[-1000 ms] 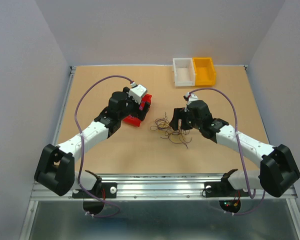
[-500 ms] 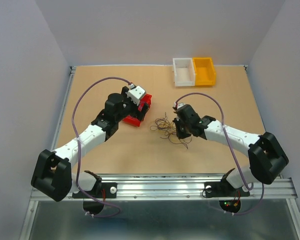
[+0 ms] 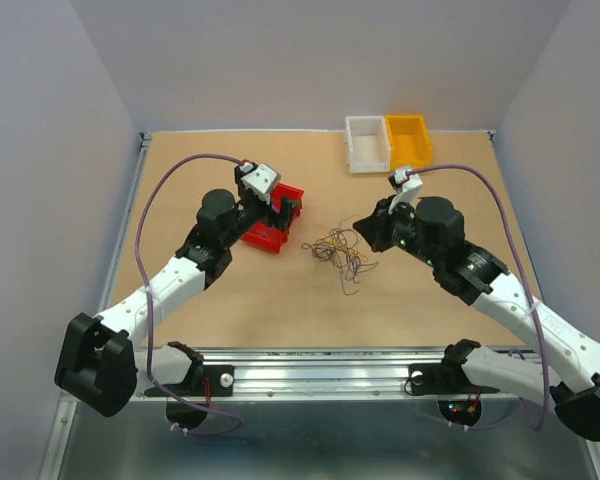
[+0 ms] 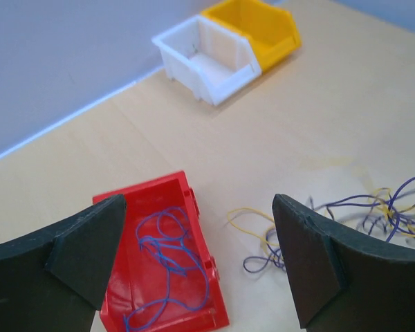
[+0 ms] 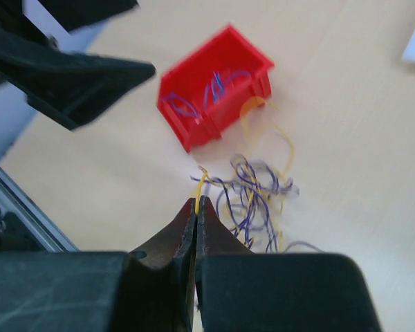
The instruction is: Untangle the cables
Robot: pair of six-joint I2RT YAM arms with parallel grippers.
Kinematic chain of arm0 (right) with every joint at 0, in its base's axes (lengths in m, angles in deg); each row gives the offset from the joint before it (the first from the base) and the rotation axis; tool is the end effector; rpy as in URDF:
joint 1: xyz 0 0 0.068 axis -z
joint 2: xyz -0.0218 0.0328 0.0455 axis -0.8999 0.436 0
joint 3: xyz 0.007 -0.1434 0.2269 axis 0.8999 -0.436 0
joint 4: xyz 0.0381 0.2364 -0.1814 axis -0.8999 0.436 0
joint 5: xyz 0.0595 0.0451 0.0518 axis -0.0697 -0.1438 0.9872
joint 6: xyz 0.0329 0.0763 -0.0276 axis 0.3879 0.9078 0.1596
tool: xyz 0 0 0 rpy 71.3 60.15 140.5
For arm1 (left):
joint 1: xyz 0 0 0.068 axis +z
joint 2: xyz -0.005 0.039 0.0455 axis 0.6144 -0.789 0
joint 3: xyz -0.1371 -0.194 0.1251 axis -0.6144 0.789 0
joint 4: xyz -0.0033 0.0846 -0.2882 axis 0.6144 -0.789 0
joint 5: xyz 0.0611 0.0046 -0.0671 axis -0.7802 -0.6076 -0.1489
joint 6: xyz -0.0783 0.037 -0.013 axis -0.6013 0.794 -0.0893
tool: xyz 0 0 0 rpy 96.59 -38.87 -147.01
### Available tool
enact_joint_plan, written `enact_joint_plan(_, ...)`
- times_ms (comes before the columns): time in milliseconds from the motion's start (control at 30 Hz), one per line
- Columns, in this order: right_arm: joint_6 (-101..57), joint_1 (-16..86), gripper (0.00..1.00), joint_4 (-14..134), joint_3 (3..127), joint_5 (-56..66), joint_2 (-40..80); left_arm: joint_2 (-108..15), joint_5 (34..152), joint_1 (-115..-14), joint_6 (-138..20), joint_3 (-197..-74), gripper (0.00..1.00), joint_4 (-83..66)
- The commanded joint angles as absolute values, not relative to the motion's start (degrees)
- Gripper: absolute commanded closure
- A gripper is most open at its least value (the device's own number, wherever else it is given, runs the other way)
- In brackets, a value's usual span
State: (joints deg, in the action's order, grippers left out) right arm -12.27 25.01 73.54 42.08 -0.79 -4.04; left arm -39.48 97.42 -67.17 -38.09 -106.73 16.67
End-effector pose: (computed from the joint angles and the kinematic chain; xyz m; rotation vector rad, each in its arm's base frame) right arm 0.2404 0.1989 0.3231 -0.4022 1.9074 0.6886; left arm 0.3044 -0.1901 0.2951 0.6770 1.3886 -0.4412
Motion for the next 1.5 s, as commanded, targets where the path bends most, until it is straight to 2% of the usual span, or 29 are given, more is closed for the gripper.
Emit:
enact_joint_plan(0,-11.74,24.77,0.99,64.31,51.02,0.31,-6.28,-38.4,104.73,-67.44,-42.98,-110.3,0.01,27.62)
enact_joint_plan(33,-12.0,24.69,0.99,63.09,52.51,0.48,-6.1,-39.27,111.56,-67.44,-43.6,-112.66,0.01,27.99)
enact_joint_plan(167,-13.75,24.77,0.99,62.11,57.18,-0.65,-4.43,-44.28,121.1,-67.53,-52.21,-118.99,0.01,32.38)
enact_joint_plan(267,-14.11,24.69,1.0,57.49,52.46,-2.41,-6.71,-46.93,127.15,-67.62,-54.33,-119.81,0.01,34.67)
enact_joint_plan(300,-14.11,24.77,0.99,55.19,46.69,-2.42,-9.41,-47.02,128.05,-67.62,-54.51,-118.67,0.01,35.8)
enact_joint_plan(433,-14.63,24.69,0.99,48.31,39.18,-1.01,-13.48,-46.4,128.76,-67.71,-53.55,-109.37,0.01,46.77)
enact_joint_plan(667,-15.16,24.69,0.99,48.31,37.85,1.18,-13.31,-47.19,131.13,-68.32,-54.77,-108.29,0.01,49.79)
enact_joint_plan(1200,-10.86,24.77,1.0,45.15,37.58,7.86,-10.32,-51.14,126.39,-74.38,-54.6,-109.34,0.01,51.99)
enact_joint_plan(1467,-5.68,24.69,0.99,38.31,35.92,13.48,-9.79,-57.21,112.7,-78.16,-51.62,-113.91,0.01,45.84)
